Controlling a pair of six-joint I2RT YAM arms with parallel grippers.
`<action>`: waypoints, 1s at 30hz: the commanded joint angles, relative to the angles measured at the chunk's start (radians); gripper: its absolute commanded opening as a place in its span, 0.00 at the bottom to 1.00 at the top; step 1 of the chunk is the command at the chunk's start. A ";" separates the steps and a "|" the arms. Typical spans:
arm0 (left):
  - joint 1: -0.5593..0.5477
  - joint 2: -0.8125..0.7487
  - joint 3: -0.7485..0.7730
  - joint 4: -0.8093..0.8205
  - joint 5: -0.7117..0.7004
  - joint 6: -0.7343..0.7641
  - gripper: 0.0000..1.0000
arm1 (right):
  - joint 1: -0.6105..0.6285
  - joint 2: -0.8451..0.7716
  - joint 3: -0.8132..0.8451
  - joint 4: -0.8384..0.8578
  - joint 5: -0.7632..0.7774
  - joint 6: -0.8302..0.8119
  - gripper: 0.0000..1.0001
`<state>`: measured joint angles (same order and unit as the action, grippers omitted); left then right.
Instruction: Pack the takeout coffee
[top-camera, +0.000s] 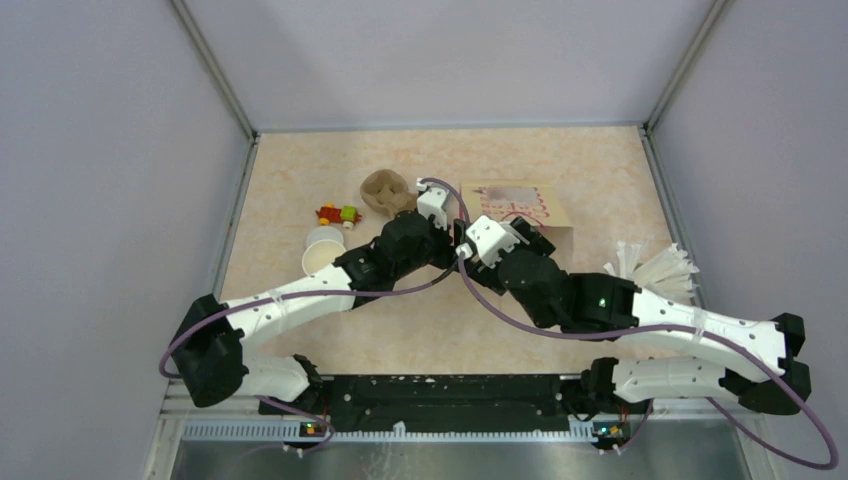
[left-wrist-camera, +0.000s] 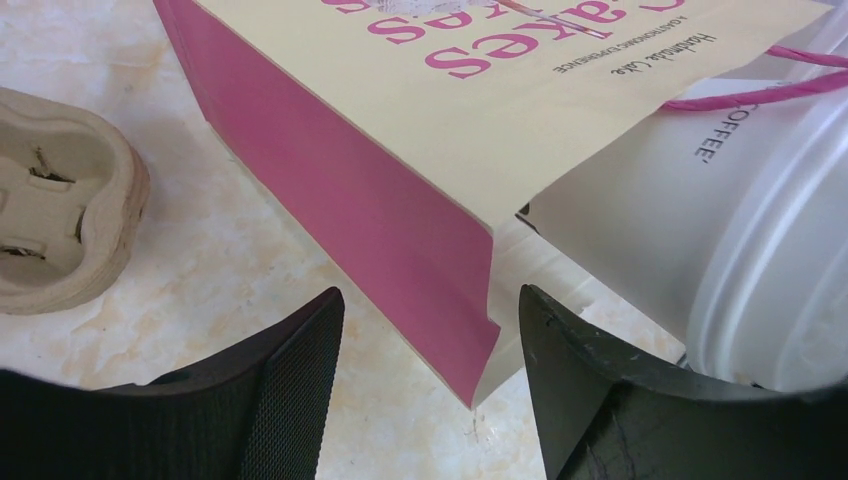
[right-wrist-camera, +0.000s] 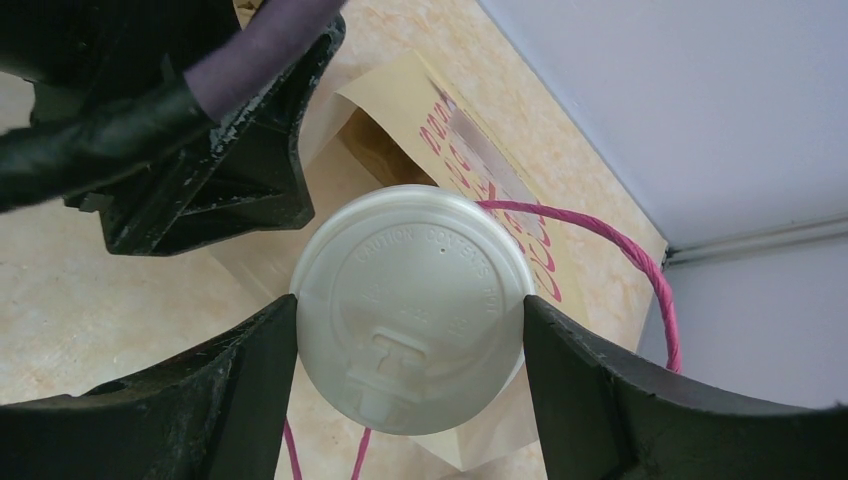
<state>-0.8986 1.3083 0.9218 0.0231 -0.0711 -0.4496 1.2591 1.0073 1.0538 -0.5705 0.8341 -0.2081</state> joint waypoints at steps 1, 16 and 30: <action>-0.014 0.031 0.003 0.100 -0.070 0.010 0.68 | -0.009 -0.030 0.029 -0.009 0.001 0.024 0.55; -0.019 -0.031 0.083 -0.006 -0.091 0.050 0.00 | -0.009 -0.139 -0.018 0.001 -0.149 -0.072 0.56; 0.079 -0.076 0.141 -0.174 0.194 0.000 0.00 | -0.010 -0.191 -0.050 -0.041 -0.323 -0.223 0.54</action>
<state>-0.8501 1.2625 1.0267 -0.1226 -0.0063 -0.4301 1.2579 0.8070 1.0004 -0.6334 0.5636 -0.3782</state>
